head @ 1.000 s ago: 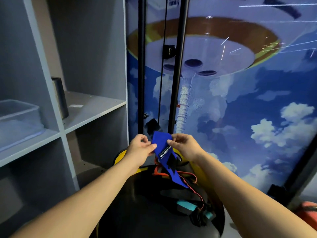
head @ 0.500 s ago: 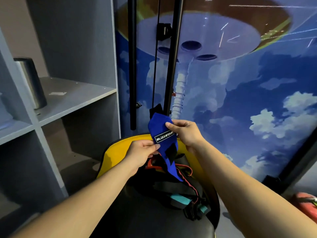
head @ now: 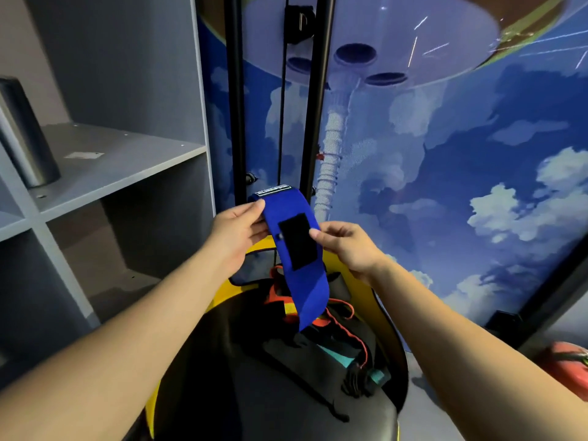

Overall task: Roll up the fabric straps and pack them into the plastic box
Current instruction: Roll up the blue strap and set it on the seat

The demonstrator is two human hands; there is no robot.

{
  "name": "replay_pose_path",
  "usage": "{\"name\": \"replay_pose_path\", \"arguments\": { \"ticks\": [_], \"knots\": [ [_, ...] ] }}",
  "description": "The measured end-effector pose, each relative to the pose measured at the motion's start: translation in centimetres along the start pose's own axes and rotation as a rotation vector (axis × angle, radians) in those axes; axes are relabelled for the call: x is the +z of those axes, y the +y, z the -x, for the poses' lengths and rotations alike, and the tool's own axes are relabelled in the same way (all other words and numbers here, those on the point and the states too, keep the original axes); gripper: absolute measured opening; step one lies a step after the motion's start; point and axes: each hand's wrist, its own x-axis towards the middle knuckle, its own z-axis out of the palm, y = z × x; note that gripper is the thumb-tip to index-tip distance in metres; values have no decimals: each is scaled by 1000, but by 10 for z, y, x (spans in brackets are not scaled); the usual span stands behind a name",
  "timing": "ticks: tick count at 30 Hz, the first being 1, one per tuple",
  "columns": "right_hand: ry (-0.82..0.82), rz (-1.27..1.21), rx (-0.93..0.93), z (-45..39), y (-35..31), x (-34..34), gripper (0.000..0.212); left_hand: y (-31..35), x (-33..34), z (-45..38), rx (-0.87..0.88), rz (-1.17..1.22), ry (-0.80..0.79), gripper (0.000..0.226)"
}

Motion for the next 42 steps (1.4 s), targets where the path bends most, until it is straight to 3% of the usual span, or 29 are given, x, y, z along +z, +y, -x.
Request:
{"name": "replay_pose_path", "arguments": {
  "ticks": [5,12,20,23,28,30,33,35,37,40,42],
  "knots": [
    [17,-89,-26,-5,-28,22,11,-6,-5,16,-22,-85,-56,15],
    [-38,-149,82,21,-45,33,15,20,-9,44,-41,-148,-98,22],
    [143,-213,232,67,-86,59,31,51,-13,112,-38,-253,-225,22],
    [140,-194,284,88,-97,70,42,60,-23,143,-61,-283,-293,21],
    [0,-257,240,138,-100,86,22,61,-46,188,-221,-212,-452,42],
    [-26,-227,140,159,-91,90,18,59,-51,198,-311,-124,-376,51],
    [-89,-149,72,187,-74,96,36,53,-50,203,-388,-109,-220,66],
    [-123,-114,80,200,-63,99,43,53,-44,207,-389,-76,-145,57],
    [-118,-76,99,212,-59,97,30,57,-37,211,-333,-29,-111,44],
    [-113,-15,152,220,-60,89,23,63,-29,221,-222,-33,-145,33],
    [-98,-76,171,220,-64,87,32,65,-25,230,-164,-87,-197,29]
  ]
}}
